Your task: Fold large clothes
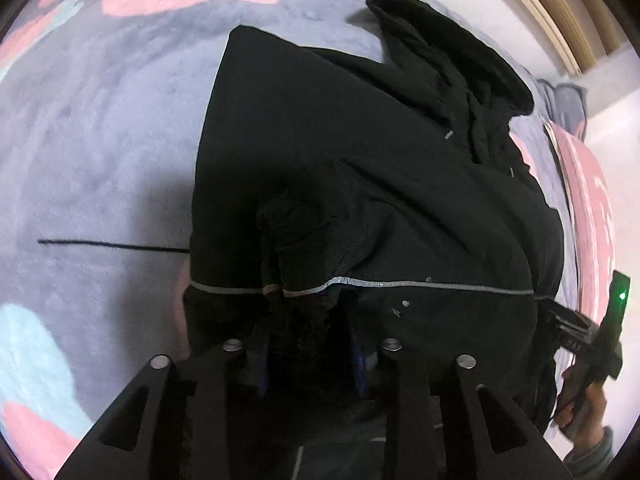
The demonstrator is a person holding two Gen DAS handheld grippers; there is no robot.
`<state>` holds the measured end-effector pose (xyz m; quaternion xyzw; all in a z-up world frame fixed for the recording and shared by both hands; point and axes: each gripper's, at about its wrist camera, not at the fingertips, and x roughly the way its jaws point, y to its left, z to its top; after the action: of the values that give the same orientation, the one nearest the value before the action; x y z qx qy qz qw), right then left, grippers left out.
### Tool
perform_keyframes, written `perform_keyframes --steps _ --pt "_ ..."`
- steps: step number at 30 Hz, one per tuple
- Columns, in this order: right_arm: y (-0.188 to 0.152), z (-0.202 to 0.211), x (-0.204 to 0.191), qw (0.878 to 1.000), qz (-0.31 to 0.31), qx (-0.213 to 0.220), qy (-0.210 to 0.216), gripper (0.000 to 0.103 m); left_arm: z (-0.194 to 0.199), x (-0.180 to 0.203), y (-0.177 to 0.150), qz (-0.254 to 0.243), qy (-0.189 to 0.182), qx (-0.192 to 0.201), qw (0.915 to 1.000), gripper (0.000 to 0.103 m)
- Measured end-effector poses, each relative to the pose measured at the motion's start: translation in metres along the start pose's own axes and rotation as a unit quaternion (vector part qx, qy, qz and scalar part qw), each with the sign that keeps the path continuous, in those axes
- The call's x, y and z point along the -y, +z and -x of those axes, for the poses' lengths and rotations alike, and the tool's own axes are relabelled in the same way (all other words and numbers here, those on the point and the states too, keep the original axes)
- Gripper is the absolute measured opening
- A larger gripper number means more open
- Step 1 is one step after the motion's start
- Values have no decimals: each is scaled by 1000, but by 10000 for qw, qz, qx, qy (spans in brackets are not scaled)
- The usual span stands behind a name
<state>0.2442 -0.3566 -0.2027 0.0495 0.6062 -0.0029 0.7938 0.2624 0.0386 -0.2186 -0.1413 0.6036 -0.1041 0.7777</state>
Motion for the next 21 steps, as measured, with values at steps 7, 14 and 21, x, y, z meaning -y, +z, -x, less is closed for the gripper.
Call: perform_keyframes --steps 7,14,21 --pt "9 22 -1 9997 30 -136 201 79 67 4 -5 -107 -40 479 9988 36" --pt "32 67 -18 9957 19 577 725 79 113 39 5 -576 251 1137 9915 38" --pt "40 27 -31 9981 42 293 542 79 29 79 10 -883 -205 335 9953 41"
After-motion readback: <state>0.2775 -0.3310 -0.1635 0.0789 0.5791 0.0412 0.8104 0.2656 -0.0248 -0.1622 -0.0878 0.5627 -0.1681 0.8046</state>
